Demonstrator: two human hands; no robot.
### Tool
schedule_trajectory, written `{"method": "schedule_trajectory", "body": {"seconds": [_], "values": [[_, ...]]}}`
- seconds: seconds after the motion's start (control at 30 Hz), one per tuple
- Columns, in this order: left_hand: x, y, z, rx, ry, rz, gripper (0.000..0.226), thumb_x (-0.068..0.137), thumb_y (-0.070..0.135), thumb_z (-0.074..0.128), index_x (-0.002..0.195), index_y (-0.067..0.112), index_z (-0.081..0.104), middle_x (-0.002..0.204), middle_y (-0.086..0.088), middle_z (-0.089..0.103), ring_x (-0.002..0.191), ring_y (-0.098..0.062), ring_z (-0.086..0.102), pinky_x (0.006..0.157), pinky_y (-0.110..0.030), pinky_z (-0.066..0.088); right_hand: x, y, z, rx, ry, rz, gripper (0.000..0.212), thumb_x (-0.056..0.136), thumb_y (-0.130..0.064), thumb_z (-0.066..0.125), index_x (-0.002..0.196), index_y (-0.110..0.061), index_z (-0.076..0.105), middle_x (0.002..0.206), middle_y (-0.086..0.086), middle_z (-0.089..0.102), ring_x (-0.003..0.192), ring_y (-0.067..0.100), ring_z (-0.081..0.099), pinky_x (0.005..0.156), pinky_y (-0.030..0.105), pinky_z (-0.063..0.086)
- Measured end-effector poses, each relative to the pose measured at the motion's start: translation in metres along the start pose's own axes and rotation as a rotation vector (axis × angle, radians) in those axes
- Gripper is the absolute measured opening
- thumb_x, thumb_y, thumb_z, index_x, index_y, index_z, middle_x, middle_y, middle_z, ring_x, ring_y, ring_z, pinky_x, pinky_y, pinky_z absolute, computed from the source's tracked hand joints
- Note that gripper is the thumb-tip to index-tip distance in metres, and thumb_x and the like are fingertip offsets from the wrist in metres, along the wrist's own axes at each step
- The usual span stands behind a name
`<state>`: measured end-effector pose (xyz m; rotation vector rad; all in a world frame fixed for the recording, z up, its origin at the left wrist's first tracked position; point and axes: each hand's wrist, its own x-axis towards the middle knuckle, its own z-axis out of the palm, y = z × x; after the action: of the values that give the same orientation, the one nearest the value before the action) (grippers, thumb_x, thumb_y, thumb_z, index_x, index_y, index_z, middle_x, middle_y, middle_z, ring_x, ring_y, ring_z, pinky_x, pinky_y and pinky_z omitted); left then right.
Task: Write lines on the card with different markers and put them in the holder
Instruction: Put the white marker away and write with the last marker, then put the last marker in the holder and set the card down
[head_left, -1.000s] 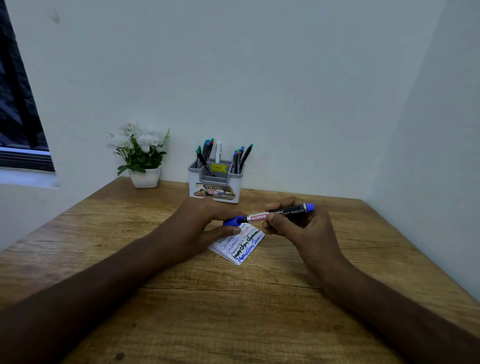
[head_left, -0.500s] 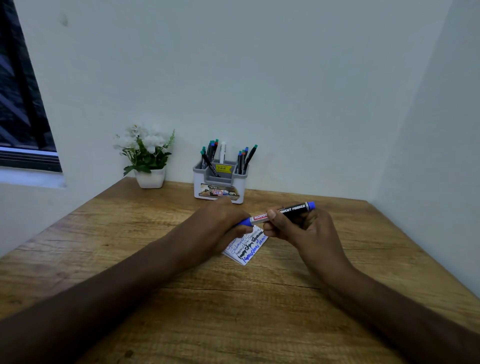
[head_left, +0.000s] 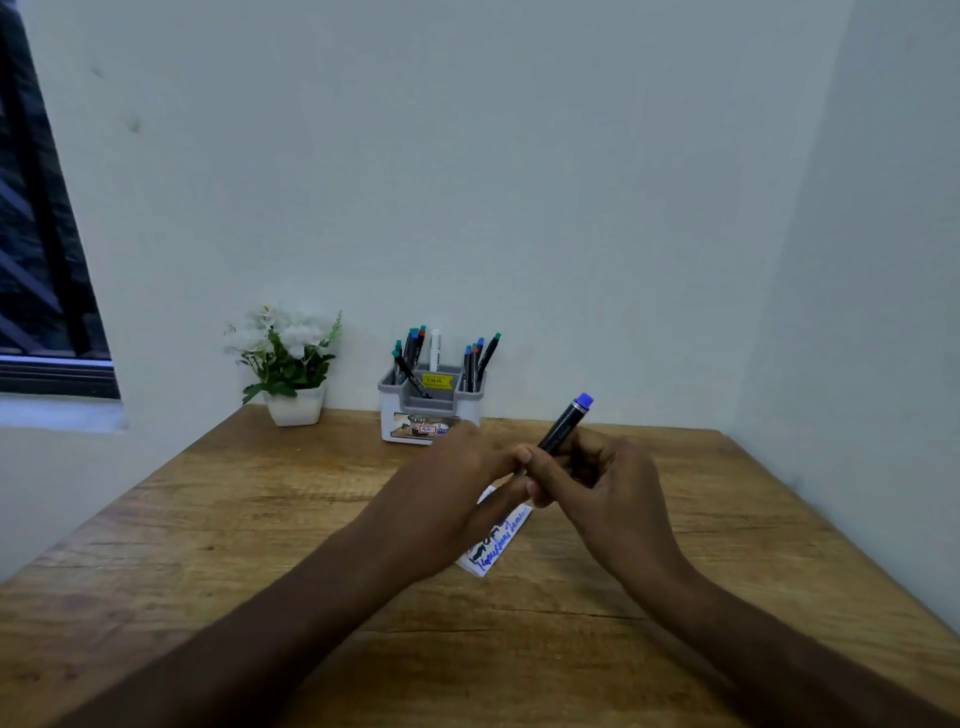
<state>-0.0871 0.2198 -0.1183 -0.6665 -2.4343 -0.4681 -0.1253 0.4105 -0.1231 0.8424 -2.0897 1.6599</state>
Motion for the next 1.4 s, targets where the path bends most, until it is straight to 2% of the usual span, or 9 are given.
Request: {"method": "schedule_trajectory", "body": {"seconds": [0.07, 0.2, 0.33, 0.4, 0.47, 0.53, 0.9, 1.1, 1.4], "values": [[0.004, -0.003, 0.001, 0.023, 0.043, -0.031, 0.029, 0.103, 0.049, 0.046, 0.113, 0.035, 0.07, 0.104, 0.016, 0.055, 0.092, 0.001, 0.047, 0.073, -0.016, 0.038, 0.001, -0.002, -0.001, -0.016, 0.017, -0.02, 0.015, 0.088, -0.034, 0.081, 0.095, -0.02, 0.08, 0.073, -0.005, 0.08, 0.066, 0.01, 0.077, 0.063, 0.021, 0.059], [0.025, -0.024, -0.01, -0.008, 0.135, -0.159, 0.015, 0.1, 0.034, 0.063, 0.106, 0.023, 0.073, 0.091, 0.014, 0.062, 0.075, 0.01, 0.052, 0.066, -0.01, 0.04, -0.002, -0.001, 0.003, -0.036, -0.014, 0.028, 0.048, 0.087, -0.048, 0.077, 0.129, -0.029, 0.06, 0.082, -0.004, 0.08, 0.077, 0.009, 0.077, 0.071, 0.025, 0.063], [0.065, -0.071, -0.033, -0.014, 0.296, -0.39, 0.016, 0.096, 0.023, 0.072, 0.108, 0.013, 0.067, 0.084, 0.013, 0.065, 0.067, 0.011, 0.058, 0.064, -0.001, 0.044, -0.007, 0.014, 0.006, -0.398, -0.257, -0.131, 0.018, 0.092, -0.043, 0.076, 0.108, -0.037, 0.07, 0.095, -0.018, 0.075, 0.091, -0.002, 0.07, 0.077, 0.019, 0.056], [0.086, -0.097, -0.045, 0.016, 0.329, -0.454, 0.026, 0.094, 0.026, 0.074, 0.112, 0.013, 0.06, 0.085, 0.009, 0.068, 0.069, 0.002, 0.063, 0.064, -0.008, 0.051, -0.005, 0.023, 0.006, -0.474, -0.355, -0.263, 0.012, 0.089, -0.045, 0.074, 0.096, -0.034, 0.075, 0.1, -0.022, 0.072, 0.098, -0.003, 0.065, 0.081, 0.017, 0.051], [0.104, -0.116, -0.053, 0.121, 0.334, -0.526, 0.026, 0.092, 0.037, 0.072, 0.109, 0.02, 0.061, 0.093, 0.006, 0.074, 0.08, -0.015, 0.07, 0.073, -0.034, 0.06, -0.004, 0.025, 0.005, -0.477, -0.383, -0.256, 0.013, 0.089, -0.046, 0.072, 0.092, -0.034, 0.076, 0.101, -0.023, 0.071, 0.101, -0.003, 0.064, 0.084, 0.015, 0.048], [0.117, -0.126, -0.056, 0.257, 0.313, -0.592, 0.022, 0.092, 0.048, 0.068, 0.102, 0.028, 0.067, 0.098, 0.009, 0.075, 0.091, -0.02, 0.07, 0.075, -0.037, 0.057, -0.004, 0.027, 0.005, -0.467, -0.397, -0.236, 0.017, 0.088, -0.05, 0.07, 0.091, -0.034, 0.076, 0.099, -0.022, 0.071, 0.099, -0.002, 0.065, 0.084, 0.018, 0.049], [0.149, -0.135, -0.036, 0.285, 0.161, -0.712, 0.032, 0.08, 0.049, 0.081, 0.101, 0.025, 0.074, 0.098, 0.003, 0.076, 0.096, -0.024, 0.071, 0.08, -0.035, 0.055, -0.004, 0.034, 0.006, -0.411, -0.494, -0.177, 0.026, 0.087, -0.054, 0.068, 0.097, -0.032, 0.077, 0.1, -0.018, 0.071, 0.1, 0.002, 0.065, 0.087, 0.026, 0.052], [0.142, -0.134, -0.027, 0.329, 0.172, -0.717, 0.034, 0.086, 0.054, 0.075, 0.09, 0.02, 0.078, 0.085, -0.002, 0.074, 0.081, -0.026, 0.07, 0.067, -0.03, 0.046, -0.005, 0.034, 0.006, -0.407, -0.495, -0.163, 0.026, 0.088, -0.054, 0.066, 0.097, -0.033, 0.077, 0.102, -0.019, 0.07, 0.102, 0.001, 0.064, 0.087, 0.026, 0.053], [0.141, -0.139, -0.028, 0.356, 0.151, -0.652, 0.034, 0.086, 0.052, 0.075, 0.089, 0.019, 0.077, 0.089, -0.005, 0.074, 0.084, -0.028, 0.071, 0.073, -0.037, 0.058, -0.005, 0.034, 0.006, -0.408, -0.493, -0.167, 0.024, 0.088, -0.053, 0.067, 0.097, -0.033, 0.076, 0.101, -0.018, 0.07, 0.1, 0.002, 0.064, 0.086, 0.025, 0.053]]}}
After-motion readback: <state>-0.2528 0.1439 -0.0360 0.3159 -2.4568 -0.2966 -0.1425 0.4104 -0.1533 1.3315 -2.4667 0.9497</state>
